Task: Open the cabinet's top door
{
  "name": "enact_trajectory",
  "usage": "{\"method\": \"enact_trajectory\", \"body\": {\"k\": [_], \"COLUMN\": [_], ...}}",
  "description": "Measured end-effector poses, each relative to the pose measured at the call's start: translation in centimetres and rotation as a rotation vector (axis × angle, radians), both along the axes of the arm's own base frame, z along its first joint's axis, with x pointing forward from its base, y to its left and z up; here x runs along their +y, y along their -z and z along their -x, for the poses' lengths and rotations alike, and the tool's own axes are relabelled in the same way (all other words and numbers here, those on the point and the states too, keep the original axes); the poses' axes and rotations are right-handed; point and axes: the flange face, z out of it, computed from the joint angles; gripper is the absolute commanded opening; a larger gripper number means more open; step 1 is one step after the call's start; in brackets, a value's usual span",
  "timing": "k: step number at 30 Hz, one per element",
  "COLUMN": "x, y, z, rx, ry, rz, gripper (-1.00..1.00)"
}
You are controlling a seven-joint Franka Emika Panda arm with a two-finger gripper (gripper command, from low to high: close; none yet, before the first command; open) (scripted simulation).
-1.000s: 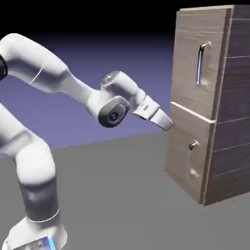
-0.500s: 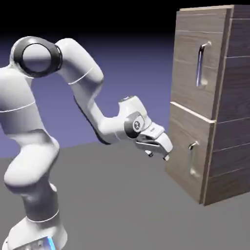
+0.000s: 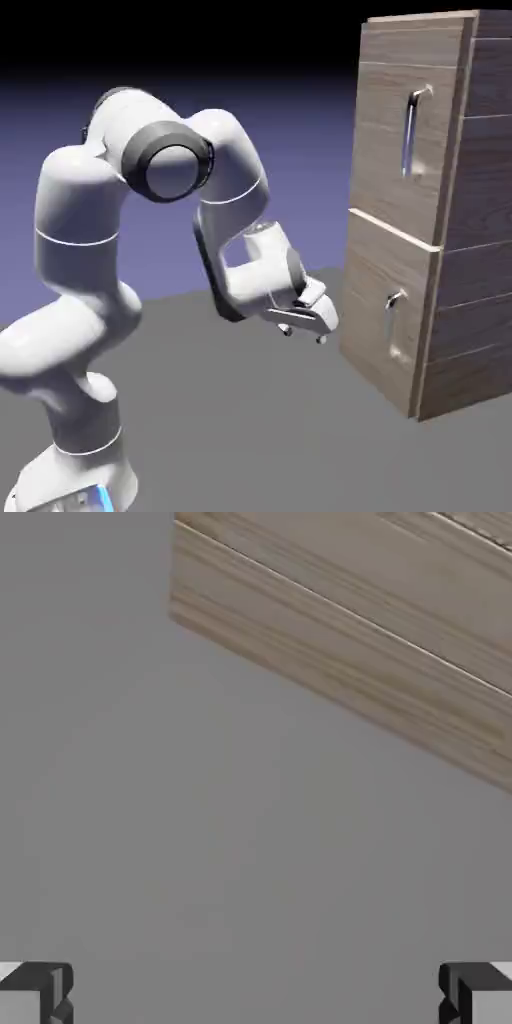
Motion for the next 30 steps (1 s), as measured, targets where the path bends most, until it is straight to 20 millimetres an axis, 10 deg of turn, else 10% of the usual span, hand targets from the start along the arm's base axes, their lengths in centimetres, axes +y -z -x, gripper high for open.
{"method": "enact_trajectory", "body": {"k": [12,25,30], "x": [-0.7,-14.2,-14.7], "y": [-11.1,-33.6,-34.4], "z": [-3.2,-1.6,-4.6], "rx": [-0.363,-1.089,-1.116], "ry": [0.017,0.224,0.233], "rz": [-0.243,-0.442,-0.448], "gripper": [0.0,0.0,0.0]}}
